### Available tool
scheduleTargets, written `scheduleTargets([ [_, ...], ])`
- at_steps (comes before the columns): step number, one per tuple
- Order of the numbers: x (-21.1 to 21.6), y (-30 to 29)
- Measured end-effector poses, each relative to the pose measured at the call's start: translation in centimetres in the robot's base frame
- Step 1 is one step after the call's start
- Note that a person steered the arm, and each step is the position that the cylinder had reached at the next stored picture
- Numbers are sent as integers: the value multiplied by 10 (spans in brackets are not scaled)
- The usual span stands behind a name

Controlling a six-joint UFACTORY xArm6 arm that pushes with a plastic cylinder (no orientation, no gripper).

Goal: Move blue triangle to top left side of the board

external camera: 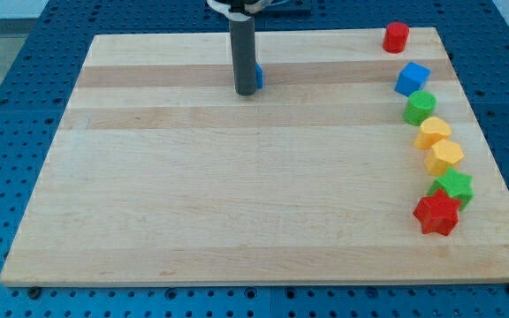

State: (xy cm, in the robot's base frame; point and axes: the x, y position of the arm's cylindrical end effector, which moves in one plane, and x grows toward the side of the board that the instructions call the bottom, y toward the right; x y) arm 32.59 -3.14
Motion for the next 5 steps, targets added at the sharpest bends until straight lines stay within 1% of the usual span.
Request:
scheduleTargets([
  [2,-7,48],
  [3,-19,58],
  [4,-32,39],
  [5,-33,7],
])
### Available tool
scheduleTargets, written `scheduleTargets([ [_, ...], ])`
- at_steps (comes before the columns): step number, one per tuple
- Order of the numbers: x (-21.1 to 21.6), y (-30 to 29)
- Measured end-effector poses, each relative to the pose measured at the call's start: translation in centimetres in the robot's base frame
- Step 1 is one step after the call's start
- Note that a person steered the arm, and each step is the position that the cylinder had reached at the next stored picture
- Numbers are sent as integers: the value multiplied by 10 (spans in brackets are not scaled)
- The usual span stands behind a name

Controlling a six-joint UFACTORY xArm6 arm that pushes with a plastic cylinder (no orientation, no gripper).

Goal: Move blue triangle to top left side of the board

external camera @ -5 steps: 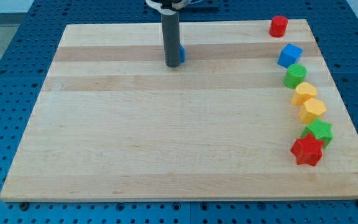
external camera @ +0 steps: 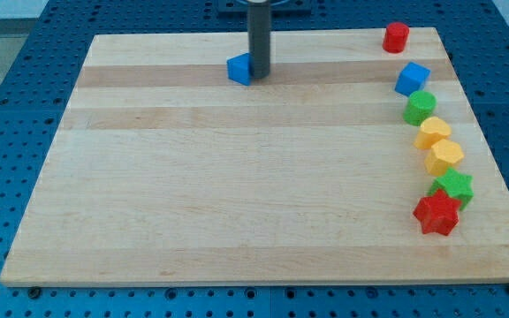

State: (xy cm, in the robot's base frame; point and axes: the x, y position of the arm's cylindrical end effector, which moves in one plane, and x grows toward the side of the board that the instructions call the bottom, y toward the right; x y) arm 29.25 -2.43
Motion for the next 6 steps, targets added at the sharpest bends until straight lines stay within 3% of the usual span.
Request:
scheduleTargets([
  [3,1,-91],
  [6,13,-140],
])
